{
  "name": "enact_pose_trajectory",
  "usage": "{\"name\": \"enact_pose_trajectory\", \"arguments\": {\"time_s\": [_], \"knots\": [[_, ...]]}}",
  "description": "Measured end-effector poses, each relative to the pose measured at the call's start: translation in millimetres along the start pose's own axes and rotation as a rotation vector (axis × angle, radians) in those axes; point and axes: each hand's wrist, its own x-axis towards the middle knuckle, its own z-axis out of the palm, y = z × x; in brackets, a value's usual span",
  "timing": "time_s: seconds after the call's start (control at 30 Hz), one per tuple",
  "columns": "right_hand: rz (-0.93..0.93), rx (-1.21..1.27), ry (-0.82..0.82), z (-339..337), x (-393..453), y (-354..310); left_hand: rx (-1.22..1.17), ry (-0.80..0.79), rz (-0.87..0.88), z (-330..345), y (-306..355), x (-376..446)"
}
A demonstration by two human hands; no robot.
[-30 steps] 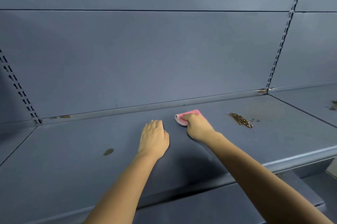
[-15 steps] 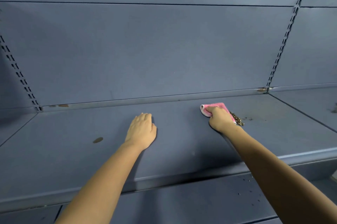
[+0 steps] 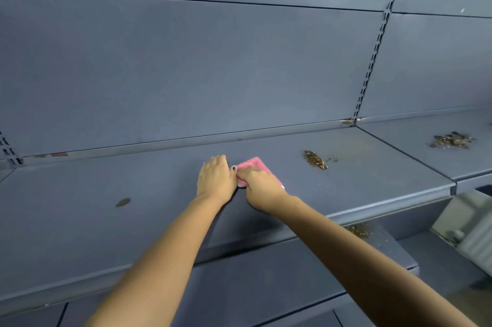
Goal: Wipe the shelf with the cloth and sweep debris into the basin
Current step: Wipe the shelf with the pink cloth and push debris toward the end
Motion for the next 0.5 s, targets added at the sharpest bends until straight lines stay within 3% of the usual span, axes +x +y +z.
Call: {"name": "enact_pose_trajectory", "arguments": {"time_s": [0.1, 0.33, 0.5], "knots": [[0.019, 0.009, -0.015, -8.3, -9.0, 20.2, -0.011, 0.015, -0.003, 6.0, -0.4, 1.3], [0.103, 0.033, 0.276, -38.4, -38.1, 76.7, 0.007, 0.054, 0.046, 12.1, -2.9, 1.9], [0.179, 0.025, 0.302, -46.9, -28.6, 90.4, 0.006, 0.065, 0.055, 11.1, -4.6, 2.0]]}}
